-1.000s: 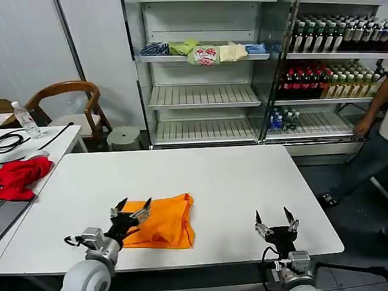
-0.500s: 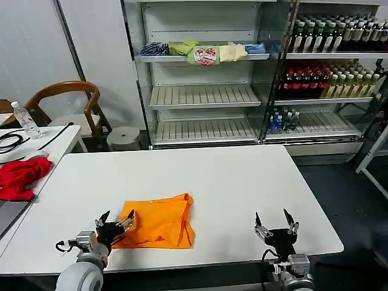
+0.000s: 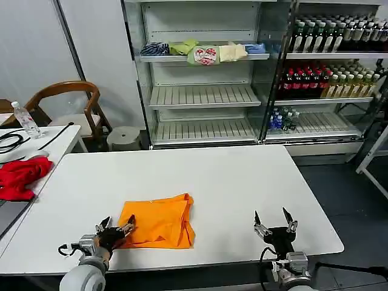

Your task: Fold and organize the clothes.

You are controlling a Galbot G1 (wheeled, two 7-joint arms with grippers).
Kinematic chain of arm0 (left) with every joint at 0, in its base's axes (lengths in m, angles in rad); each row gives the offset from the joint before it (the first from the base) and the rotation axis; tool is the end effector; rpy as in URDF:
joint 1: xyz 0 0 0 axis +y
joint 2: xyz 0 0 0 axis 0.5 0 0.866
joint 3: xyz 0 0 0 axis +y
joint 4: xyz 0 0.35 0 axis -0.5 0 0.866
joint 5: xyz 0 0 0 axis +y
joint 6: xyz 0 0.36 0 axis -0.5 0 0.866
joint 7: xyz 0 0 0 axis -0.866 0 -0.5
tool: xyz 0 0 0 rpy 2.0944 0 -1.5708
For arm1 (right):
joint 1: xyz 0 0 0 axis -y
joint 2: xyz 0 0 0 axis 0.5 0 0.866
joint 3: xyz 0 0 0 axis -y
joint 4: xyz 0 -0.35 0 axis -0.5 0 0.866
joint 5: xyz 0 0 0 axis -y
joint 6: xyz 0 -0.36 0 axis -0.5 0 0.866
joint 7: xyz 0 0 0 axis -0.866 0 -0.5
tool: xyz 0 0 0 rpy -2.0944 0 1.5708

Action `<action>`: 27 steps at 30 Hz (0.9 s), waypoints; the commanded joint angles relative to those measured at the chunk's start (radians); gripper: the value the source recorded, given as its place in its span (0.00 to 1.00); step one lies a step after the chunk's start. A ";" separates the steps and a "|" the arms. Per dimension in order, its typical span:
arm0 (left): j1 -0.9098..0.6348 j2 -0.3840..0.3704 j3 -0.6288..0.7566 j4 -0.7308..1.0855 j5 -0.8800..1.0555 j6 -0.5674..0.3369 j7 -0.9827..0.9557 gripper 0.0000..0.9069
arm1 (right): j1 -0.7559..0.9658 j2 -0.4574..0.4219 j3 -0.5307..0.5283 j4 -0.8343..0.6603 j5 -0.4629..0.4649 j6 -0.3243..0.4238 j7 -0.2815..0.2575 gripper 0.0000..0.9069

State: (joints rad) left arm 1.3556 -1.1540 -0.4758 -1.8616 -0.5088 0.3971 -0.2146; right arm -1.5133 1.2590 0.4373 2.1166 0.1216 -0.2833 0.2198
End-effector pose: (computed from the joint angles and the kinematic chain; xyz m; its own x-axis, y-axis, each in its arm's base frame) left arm 0.2577 0.0848 -0.3259 -0.8908 -0.0223 0.4539 -0.0411 0.9986 -0.0318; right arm 0.2004 -0.0248 -0.2837 -0.9775 0.0242 0.2097 -0.0108 0.9863 -0.1644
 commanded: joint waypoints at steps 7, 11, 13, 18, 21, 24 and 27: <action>0.012 -0.016 0.006 0.017 0.004 -0.007 -0.002 0.00 | 0.016 -0.001 -0.007 -0.017 0.000 0.000 0.000 1.00; 0.021 -0.022 0.015 0.015 0.008 -0.015 0.001 0.00 | 0.021 -0.001 -0.010 -0.024 0.000 0.000 0.000 1.00; 0.025 -0.025 0.020 0.014 0.009 -0.020 0.004 0.00 | 0.023 -0.001 -0.013 -0.025 0.000 0.000 0.000 1.00; 0.030 -0.030 0.026 0.012 0.012 -0.031 0.013 0.00 | 0.026 -0.001 -0.016 -0.028 0.000 -0.001 0.000 1.00; 0.034 -0.036 0.031 0.012 0.042 -0.047 0.021 0.01 | 0.028 0.000 -0.017 -0.032 0.000 -0.001 0.001 1.00; 0.034 -0.043 0.034 0.005 0.050 -0.056 0.026 0.01 | 0.030 0.003 -0.022 -0.033 -0.001 -0.002 0.002 1.00; 0.025 -0.039 0.026 -0.030 0.008 -0.041 0.027 0.01 | 0.033 0.003 -0.025 -0.034 -0.002 -0.002 0.001 1.00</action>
State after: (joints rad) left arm 1.3850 -1.1935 -0.4438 -1.8593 -0.4812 0.3521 -0.1925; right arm -1.4830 1.2610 0.4141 2.0847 0.1208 -0.2840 0.2206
